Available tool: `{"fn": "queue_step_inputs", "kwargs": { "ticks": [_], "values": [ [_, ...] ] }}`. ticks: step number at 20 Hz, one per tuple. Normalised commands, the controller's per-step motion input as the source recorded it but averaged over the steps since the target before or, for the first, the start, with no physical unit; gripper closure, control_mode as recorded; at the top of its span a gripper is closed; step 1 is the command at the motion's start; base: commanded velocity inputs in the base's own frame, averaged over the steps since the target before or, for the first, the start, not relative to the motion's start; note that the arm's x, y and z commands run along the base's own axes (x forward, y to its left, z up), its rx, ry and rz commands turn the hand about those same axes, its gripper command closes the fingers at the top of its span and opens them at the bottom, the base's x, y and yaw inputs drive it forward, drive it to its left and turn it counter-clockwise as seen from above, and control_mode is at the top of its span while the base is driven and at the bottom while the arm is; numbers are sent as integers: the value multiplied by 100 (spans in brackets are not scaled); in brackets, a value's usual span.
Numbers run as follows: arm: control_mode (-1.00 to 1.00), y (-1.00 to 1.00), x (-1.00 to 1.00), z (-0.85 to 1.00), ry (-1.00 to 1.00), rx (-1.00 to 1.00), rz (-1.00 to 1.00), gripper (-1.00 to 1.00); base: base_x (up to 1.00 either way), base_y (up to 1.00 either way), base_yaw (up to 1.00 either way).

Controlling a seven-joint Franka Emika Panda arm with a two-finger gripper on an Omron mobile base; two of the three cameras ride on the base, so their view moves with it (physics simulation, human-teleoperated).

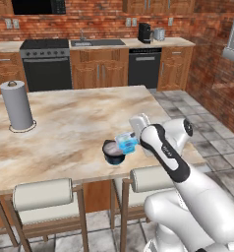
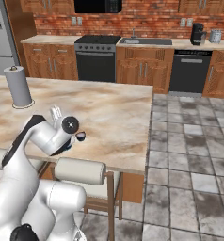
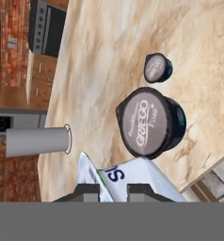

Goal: Stack the yogurt containers by placing the smaller containers on top of the larger containers.

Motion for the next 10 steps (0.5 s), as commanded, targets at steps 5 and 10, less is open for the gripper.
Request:
{"fn": "queue_step_inputs", "kwargs": {
  "ticks": [5, 10],
  "values": [
    [-100, 0, 17, -11, 0, 0, 0, 100, 0, 0, 0],
    [-100, 0, 17, -9, 0, 0, 0, 100, 0, 0, 0]
  ]
}}
